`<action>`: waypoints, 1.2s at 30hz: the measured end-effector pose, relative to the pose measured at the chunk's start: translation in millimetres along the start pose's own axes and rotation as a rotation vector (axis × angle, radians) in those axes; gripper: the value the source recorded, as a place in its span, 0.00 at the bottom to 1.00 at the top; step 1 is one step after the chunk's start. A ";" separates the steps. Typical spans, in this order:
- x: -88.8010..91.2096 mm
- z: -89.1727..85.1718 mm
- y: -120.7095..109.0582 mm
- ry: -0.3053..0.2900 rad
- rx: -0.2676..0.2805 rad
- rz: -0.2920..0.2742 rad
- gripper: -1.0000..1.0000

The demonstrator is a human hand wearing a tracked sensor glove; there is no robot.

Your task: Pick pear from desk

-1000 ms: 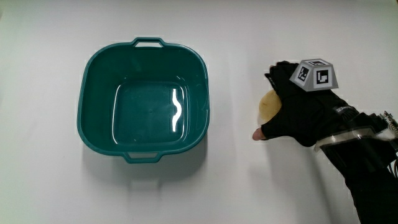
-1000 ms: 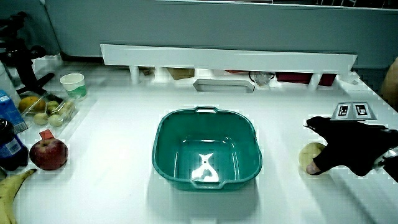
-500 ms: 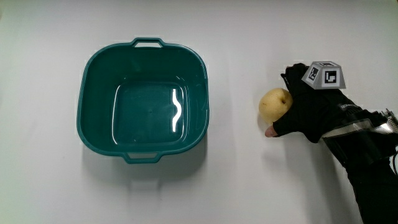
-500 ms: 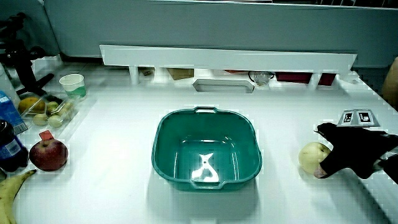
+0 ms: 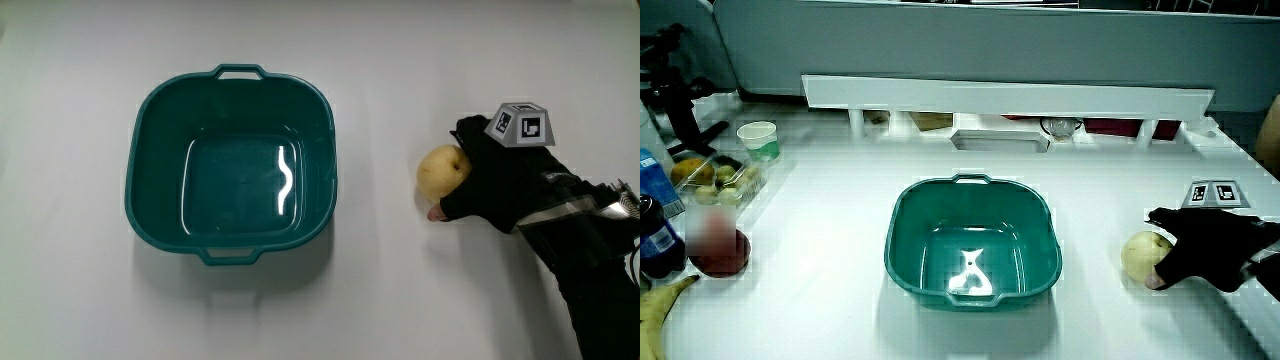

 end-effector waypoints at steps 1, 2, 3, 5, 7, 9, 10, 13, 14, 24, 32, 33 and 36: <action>-1.1 0.6 -1.0 -0.003 0.006 0.008 0.58; -1.1 0.7 -0.1 -0.011 0.009 0.001 0.60; -1.5 1.2 -0.3 -0.012 0.010 0.009 0.62; -1.1 2.5 -0.9 -0.008 0.027 0.016 0.65; 0.1 3.0 -2.0 0.001 0.049 0.019 0.68; 0.4 3.7 -2.6 -0.010 0.064 0.012 0.72; -0.3 4.7 -4.5 -0.002 0.074 0.024 0.73; 0.3 6.2 -6.0 -0.001 0.103 0.019 0.78; -0.1 6.3 -6.0 -0.006 0.116 0.012 0.80; -2.6 7.6 -8.6 -0.030 0.180 0.025 0.97; -4.9 8.8 -13.0 -0.059 0.243 0.028 1.00; -5.1 10.2 -15.4 -0.048 0.246 0.046 1.00; -0.1 15.4 -18.1 -0.035 0.282 0.046 1.00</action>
